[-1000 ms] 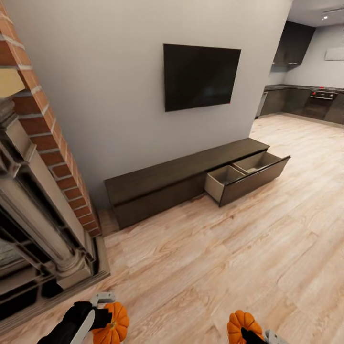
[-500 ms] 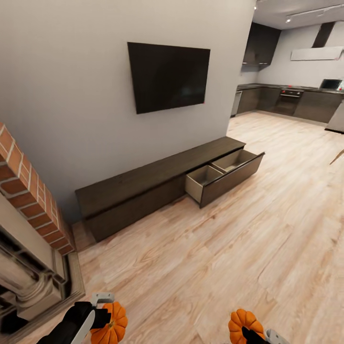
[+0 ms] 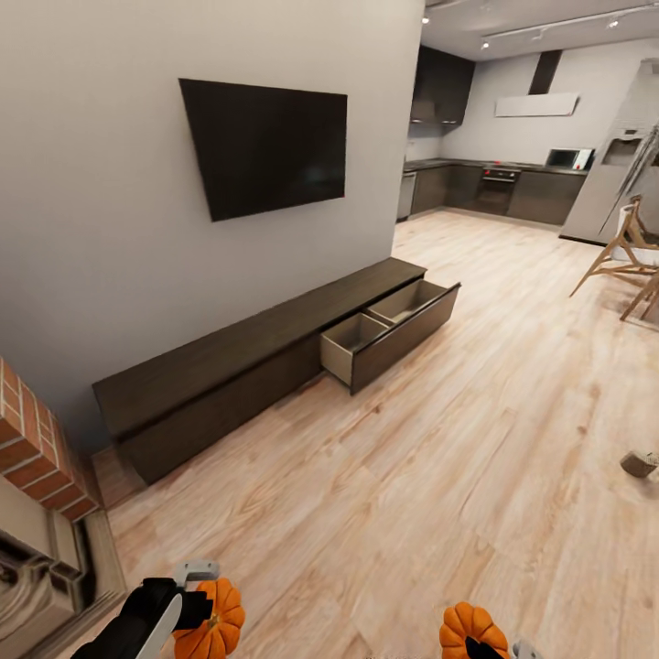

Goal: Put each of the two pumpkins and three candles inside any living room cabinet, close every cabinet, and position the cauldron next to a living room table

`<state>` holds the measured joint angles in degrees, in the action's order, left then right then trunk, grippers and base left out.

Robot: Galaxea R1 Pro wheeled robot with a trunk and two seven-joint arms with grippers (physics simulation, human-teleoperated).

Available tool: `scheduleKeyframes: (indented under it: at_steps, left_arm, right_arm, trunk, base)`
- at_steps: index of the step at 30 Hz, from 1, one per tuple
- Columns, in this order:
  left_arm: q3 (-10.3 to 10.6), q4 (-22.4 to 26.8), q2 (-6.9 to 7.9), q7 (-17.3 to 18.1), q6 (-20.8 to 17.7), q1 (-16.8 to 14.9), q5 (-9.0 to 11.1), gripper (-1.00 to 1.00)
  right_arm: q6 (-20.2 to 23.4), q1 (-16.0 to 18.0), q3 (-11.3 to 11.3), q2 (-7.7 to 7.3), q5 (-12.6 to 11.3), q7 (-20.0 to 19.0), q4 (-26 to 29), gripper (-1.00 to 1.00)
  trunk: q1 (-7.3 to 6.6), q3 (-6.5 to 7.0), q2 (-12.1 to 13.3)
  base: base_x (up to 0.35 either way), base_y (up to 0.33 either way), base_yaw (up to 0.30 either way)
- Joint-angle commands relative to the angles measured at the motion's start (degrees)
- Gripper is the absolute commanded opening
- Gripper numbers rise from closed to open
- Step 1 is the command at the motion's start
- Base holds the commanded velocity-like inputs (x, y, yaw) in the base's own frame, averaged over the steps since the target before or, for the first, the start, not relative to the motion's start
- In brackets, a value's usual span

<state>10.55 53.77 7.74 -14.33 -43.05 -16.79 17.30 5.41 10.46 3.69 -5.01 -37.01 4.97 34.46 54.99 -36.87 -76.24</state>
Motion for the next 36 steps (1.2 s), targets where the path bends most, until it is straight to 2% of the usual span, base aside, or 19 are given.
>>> scheduleKeyframes:
  at_steps: [1, 29, 36]
  left_arm:
    - [0.0, 0.0, 0.0, 0.0, 0.0, 0.0, 0.0, -1.0]
    - [0.0, 0.0, 0.0, 0.0, 0.0, 0.0, 0.1, -1.0]
    - [0.0, 0.0, 0.0, 0.0, 0.0, 0.0, 0.0, -1.0]
  right_arm:
    - [0.0, 0.0, 0.0, 0.0, 0.0, 0.0, 0.0, -1.0]
    - [-0.1, 0.0, 0.0, 0.1, 0.2, 0.0, -0.1, -1.0]
    - [-0.1, 0.0, 0.0, 0.17, 0.2, 0.0, -0.1, -1.0]
  trunk:
    - [0.0, 0.0, 0.0]
    - [0.0, 0.49, 0.0]
    - [0.0, 0.68, 0.0]
  base:
    - [0.0, 0.0, -0.282]
    - [0.001, 0.0, -0.282]
    - [0.143, 0.0, -0.282]
